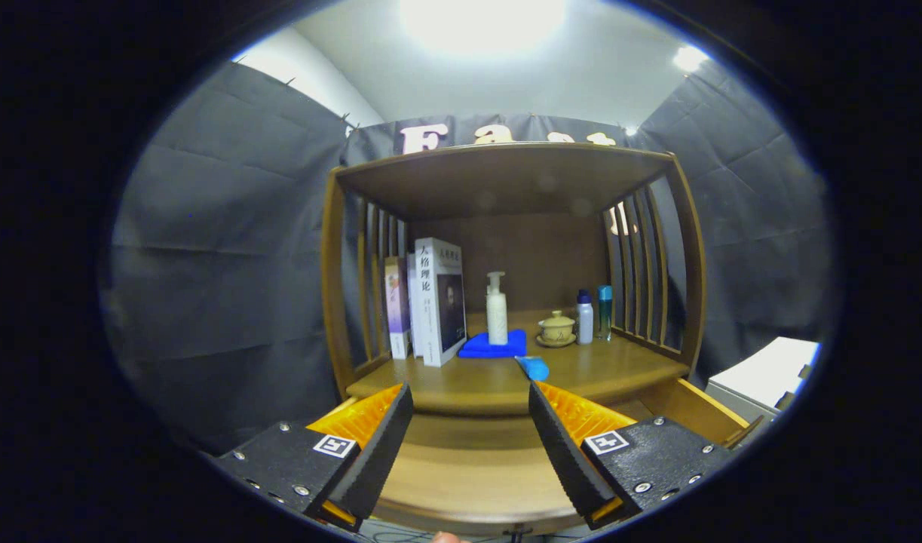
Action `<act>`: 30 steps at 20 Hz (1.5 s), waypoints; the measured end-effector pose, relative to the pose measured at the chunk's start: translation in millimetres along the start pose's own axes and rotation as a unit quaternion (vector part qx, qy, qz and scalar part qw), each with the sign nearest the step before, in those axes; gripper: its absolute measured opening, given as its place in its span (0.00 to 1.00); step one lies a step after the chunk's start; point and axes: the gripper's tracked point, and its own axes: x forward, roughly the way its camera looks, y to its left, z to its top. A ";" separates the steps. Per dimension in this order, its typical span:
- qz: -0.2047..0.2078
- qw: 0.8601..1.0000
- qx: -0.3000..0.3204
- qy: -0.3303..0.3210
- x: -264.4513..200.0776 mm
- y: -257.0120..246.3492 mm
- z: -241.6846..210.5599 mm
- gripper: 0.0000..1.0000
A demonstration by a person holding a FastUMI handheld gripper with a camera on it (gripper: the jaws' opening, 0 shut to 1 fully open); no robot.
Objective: Pull open the drawer, take out the items inside it, and place them on the countertop above the cabinet.
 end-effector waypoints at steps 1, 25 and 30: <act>0.003 1.000 -0.018 0.008 -10.5 1.9 -9.7 0.95; -0.080 0.992 0.024 0.093 -58.4 -39.7 -106.4 0.95; -0.072 0.989 0.001 0.129 -60.6 -37.7 -136.1 0.95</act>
